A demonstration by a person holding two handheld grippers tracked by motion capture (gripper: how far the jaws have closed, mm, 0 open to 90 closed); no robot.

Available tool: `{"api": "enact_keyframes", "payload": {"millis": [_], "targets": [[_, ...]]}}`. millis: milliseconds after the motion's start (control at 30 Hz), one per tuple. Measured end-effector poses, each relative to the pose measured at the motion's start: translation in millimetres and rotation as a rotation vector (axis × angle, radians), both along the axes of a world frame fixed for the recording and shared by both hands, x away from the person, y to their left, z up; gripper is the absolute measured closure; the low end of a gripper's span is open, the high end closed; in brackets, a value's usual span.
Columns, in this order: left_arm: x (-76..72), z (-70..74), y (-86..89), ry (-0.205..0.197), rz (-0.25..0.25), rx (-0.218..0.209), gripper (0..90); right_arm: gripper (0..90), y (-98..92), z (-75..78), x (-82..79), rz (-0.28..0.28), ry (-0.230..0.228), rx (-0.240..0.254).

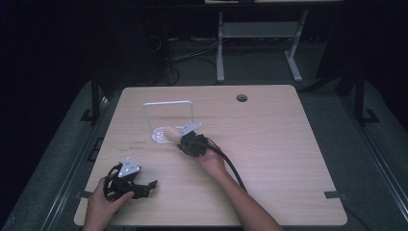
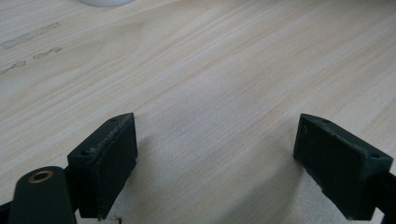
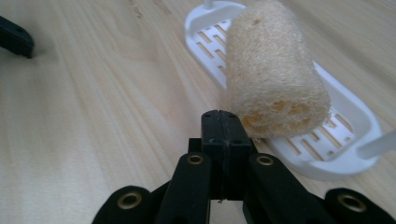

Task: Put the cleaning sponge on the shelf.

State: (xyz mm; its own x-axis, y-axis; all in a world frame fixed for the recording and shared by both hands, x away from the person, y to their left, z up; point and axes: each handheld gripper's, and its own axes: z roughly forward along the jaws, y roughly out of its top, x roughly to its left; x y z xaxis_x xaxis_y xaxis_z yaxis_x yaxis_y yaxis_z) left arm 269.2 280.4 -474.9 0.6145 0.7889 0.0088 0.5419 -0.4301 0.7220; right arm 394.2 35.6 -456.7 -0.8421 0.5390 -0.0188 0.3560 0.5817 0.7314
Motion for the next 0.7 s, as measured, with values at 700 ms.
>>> {"api": "enact_keyframes", "payload": {"millis": [700], "targets": [[0.0, 0.0, 0.0, 0.0, 0.0, 0.0, 13.1, 89.5, -12.1, -0.1, 16.3, -0.093, -0.017, -0.011]]}}
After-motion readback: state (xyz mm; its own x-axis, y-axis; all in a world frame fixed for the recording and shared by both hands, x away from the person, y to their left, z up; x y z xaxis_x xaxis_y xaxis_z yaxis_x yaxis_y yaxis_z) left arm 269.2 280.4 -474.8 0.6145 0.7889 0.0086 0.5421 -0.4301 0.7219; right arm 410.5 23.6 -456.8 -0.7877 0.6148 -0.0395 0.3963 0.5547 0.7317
